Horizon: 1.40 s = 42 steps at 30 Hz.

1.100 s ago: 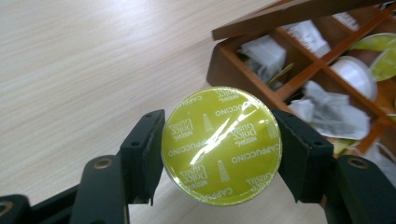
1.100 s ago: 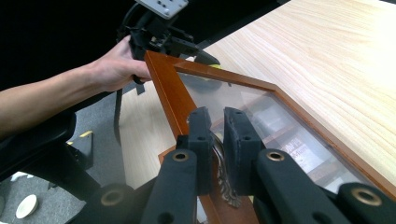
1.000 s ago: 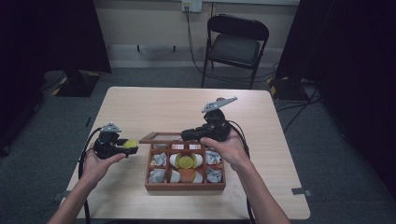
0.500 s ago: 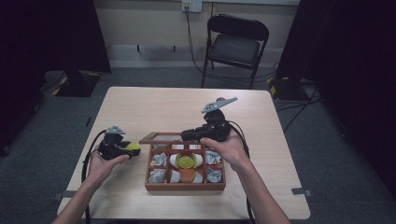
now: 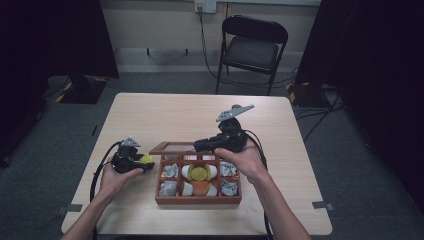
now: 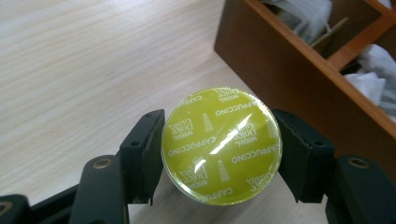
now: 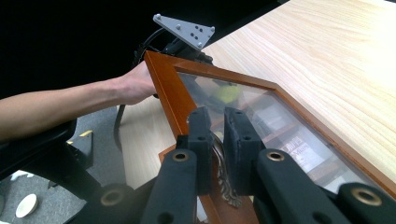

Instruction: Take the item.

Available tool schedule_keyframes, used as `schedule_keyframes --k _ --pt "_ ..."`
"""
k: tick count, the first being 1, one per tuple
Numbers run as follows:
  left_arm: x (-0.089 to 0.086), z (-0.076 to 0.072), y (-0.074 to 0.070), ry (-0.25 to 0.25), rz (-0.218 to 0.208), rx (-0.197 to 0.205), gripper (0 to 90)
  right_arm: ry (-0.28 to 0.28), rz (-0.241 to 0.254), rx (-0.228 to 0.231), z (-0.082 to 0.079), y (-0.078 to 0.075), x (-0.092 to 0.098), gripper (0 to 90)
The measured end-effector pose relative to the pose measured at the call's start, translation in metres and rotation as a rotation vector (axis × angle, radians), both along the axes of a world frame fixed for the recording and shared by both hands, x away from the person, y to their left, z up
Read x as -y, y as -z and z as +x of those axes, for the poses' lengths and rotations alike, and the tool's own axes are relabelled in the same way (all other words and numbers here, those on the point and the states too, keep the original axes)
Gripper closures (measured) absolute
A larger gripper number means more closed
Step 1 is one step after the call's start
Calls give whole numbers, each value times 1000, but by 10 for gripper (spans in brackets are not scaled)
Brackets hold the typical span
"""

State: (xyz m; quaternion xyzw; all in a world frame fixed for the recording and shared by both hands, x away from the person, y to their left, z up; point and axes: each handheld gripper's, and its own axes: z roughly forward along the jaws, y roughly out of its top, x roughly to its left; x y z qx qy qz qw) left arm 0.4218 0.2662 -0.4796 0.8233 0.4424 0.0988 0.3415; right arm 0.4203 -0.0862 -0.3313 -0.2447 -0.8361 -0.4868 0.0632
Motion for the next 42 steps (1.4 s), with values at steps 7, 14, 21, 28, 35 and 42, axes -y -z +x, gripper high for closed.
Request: schedule_keyframes --k 7,14,21,28,35,42 --pt "-2 1 1 15 -25 -23 262 -4 4 -3 1 0 0 816" --pt "-5 -3 -5 33 -47 -21 178 -6 6 -7 1 0 0 816" --pt "-13 -21 -17 17 -27 -40 159 -6 7 -5 1 0 0 816" --pt "-19 -48 -7 68 30 -13 158 -1 -1 2 0 0 0 816" --pt "-23 -53 13 58 117 3 158 -2 -14 3 -3 1 -1 816" --pt "-28 -59 30 28 35 144 71 -2 -15 8 -4 1 -1 815"
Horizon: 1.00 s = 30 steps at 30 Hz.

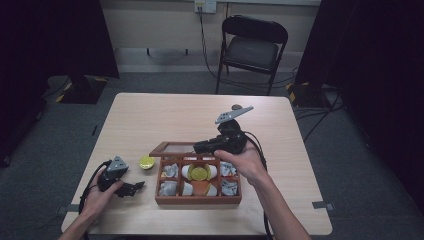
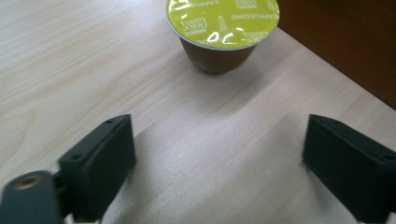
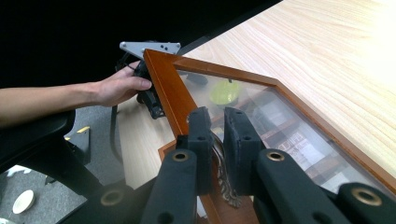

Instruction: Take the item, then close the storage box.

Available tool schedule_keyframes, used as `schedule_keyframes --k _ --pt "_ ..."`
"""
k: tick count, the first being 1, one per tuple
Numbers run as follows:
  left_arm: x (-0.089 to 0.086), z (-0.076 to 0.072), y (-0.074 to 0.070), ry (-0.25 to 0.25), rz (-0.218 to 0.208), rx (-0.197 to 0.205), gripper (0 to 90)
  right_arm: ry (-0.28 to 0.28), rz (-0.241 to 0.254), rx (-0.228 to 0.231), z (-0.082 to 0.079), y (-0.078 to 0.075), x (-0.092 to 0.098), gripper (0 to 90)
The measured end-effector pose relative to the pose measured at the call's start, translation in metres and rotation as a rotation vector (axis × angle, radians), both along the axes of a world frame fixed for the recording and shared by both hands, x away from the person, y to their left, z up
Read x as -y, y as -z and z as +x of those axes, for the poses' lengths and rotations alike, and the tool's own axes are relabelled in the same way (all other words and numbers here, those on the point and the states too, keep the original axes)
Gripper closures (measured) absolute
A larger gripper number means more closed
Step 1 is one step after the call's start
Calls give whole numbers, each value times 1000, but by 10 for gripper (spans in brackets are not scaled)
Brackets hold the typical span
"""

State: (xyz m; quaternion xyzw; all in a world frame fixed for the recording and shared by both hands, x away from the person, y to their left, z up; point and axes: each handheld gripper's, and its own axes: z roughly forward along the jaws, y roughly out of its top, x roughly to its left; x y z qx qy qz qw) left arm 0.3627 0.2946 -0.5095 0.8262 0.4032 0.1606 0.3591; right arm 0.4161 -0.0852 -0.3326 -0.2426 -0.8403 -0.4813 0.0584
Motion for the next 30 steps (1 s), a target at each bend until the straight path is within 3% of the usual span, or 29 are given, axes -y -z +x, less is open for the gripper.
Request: schedule_keyframes --k 18,23,30 --pt "2 1 0 14 4 -12 19 -17 -14 10 -6 5 0 816" --pt "2 1 0 13 4 -12 19 -25 -50 24 -11 6 -3 816" --pt "3 1 0 10 7 -11 15 -30 -48 34 -15 10 -3 816"
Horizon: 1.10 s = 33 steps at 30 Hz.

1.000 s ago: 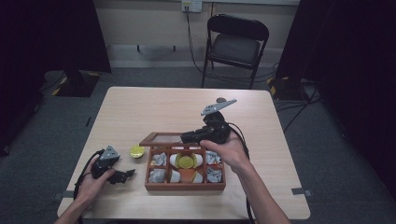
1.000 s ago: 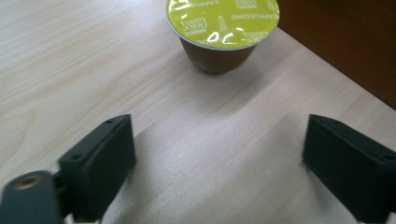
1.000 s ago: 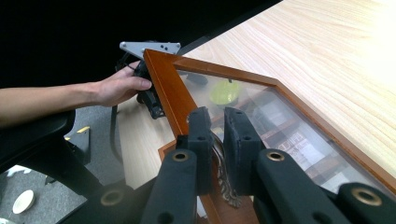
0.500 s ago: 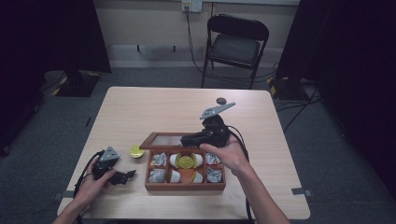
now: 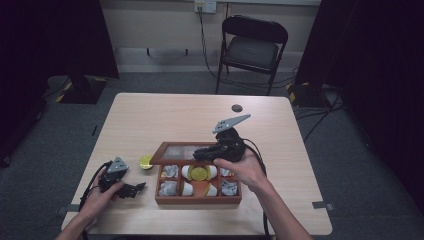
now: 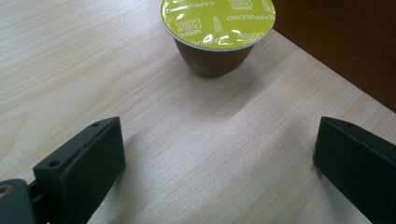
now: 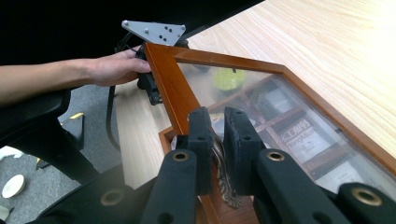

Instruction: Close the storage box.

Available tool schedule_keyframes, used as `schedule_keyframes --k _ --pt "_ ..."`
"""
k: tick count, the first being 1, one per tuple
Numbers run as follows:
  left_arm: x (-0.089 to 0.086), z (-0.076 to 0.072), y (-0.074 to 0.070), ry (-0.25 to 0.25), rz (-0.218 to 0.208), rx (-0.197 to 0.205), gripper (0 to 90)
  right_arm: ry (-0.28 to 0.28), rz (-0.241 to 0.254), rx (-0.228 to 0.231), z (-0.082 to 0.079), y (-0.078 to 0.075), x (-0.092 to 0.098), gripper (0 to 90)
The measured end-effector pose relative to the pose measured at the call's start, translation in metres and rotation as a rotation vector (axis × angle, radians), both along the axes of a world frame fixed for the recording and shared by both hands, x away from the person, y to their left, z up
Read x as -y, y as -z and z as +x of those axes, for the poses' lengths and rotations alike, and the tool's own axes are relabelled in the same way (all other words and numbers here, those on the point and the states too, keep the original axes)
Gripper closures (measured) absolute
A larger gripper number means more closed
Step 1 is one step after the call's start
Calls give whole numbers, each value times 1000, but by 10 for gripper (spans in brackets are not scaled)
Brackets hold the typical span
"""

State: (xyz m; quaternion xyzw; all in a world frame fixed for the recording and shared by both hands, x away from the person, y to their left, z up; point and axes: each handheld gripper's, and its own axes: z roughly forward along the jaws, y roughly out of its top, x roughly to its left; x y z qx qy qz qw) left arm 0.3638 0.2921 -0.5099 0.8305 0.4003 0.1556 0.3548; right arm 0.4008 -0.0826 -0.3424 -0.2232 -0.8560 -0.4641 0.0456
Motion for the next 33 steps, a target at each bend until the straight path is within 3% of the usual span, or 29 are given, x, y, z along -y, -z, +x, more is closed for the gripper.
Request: schedule_keyframes --k 33 --pt "0 0 0 1 3 0 14 -38 -59 -2 -14 15 -3 815"
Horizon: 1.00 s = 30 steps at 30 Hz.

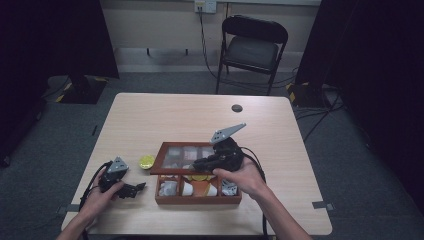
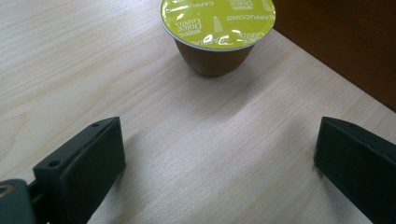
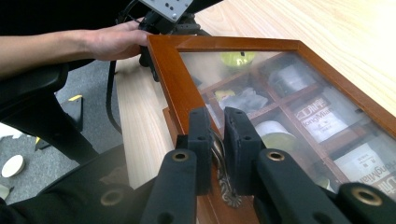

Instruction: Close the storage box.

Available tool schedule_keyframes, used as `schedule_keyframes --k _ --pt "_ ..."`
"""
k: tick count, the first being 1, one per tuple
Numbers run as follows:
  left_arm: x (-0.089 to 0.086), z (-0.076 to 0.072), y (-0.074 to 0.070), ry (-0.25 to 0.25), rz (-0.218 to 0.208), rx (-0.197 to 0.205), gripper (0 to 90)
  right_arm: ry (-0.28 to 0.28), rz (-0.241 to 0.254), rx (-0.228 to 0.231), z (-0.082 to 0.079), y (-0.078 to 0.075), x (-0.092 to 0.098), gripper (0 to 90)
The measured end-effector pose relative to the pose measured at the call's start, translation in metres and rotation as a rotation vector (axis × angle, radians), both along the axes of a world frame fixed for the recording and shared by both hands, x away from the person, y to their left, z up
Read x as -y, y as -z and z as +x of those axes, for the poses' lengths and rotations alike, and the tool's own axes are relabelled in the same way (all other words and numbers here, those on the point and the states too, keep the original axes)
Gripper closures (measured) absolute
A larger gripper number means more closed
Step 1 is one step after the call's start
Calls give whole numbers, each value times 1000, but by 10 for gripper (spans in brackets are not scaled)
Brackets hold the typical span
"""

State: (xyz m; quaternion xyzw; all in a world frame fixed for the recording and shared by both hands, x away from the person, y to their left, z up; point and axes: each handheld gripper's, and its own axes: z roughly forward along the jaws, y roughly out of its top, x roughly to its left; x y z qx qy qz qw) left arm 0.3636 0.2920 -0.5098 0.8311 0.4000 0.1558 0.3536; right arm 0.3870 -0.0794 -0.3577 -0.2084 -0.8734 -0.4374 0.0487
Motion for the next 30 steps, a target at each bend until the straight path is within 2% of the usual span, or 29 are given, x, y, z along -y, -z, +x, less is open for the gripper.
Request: schedule_keyframes --k 16,30 --pt "0 0 0 0 -1 0 14 -19 -25 -11 -7 13 -2 815" --pt "1 1 0 7 0 -4 0 -44 -48 -47 -11 31 -3 816"
